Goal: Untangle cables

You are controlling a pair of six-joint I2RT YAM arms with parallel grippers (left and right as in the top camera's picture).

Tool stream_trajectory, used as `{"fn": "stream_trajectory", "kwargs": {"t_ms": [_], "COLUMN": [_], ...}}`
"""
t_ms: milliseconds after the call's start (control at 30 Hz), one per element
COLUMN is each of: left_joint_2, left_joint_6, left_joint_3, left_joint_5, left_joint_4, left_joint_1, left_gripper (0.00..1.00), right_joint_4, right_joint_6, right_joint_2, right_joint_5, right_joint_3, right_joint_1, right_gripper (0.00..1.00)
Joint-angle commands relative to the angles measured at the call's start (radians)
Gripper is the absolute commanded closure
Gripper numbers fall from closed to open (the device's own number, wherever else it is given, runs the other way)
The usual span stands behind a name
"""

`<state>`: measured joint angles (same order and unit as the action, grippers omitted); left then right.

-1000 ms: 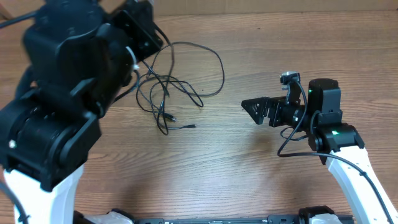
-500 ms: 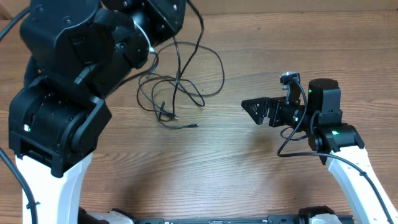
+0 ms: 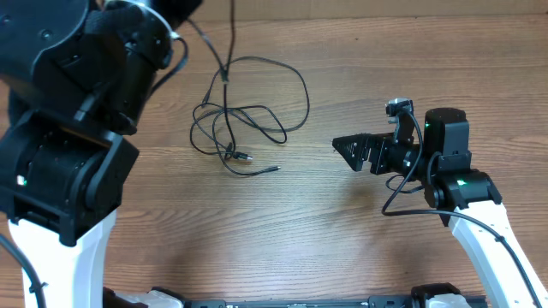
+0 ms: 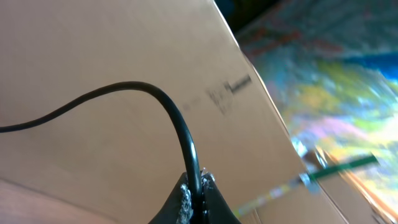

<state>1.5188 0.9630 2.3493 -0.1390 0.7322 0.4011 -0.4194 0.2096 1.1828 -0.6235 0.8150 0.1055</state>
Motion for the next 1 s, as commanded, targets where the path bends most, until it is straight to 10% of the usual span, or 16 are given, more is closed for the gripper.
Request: {"fn": "stream_trajectory", "kwargs": {"t_ms": [0,967], "left_joint_2": [-0.045,-0.060], "left_joint_6": [0.001,-0.126], "left_joint_3": [0.010,0.010], "left_joint_5": [-0.082,-0.122], "left_joint_4": [-0.007,0.166], "left_joint_1": [-0.047,-0.087], "left_gripper": [0.96,0.96], "right_joint_4": [0.005,0.103], "right_joint_6": [0.003,0.133], "right_joint_2": [-0.013,-0.013], "right_joint_5": [0.002,-0.060], "right_joint_3": [0.010,0.010], "right_joint_1": [0.000,0.000], "right_gripper": [0.00,0.00]}}
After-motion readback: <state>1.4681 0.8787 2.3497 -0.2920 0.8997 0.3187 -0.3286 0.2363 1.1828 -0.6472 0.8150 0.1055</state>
